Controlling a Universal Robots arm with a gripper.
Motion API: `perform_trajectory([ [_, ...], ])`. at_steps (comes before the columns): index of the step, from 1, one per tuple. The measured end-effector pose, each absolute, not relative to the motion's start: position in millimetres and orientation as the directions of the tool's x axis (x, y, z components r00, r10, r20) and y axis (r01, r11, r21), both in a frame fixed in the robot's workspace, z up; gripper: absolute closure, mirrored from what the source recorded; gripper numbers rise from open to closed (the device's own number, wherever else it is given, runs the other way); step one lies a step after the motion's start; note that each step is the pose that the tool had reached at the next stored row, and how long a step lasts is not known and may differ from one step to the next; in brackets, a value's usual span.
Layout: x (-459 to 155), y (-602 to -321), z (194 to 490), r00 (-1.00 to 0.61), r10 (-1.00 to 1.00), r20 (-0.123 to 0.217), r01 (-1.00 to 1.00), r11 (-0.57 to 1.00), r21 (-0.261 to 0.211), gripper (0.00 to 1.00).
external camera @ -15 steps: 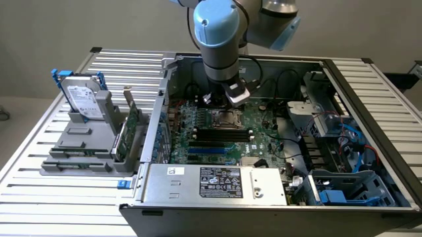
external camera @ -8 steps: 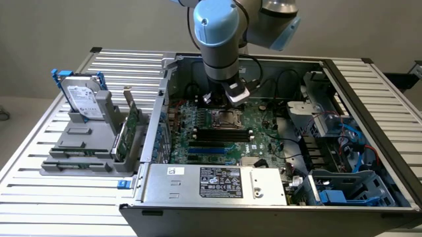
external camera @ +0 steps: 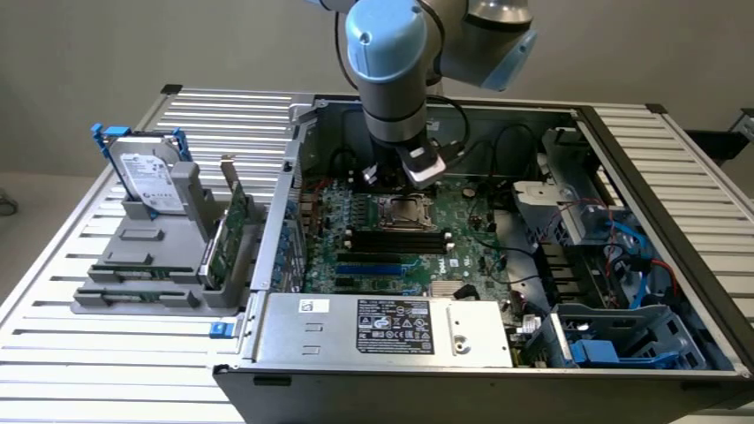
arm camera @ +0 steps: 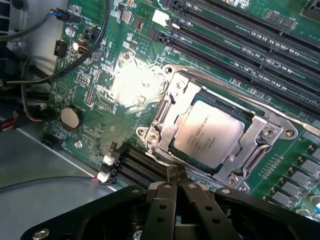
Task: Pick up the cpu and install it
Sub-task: 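Install the first cpu locking lever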
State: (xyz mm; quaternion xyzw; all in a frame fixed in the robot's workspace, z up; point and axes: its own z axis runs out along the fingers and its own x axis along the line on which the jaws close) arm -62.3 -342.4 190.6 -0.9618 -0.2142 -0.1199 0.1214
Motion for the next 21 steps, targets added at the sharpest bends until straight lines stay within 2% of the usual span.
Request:
perform_trajectory([
  [21,-65.5,-339.7,202.6,0.889,0.378,0.260,0.430,-0.883,-0.188,0.89],
])
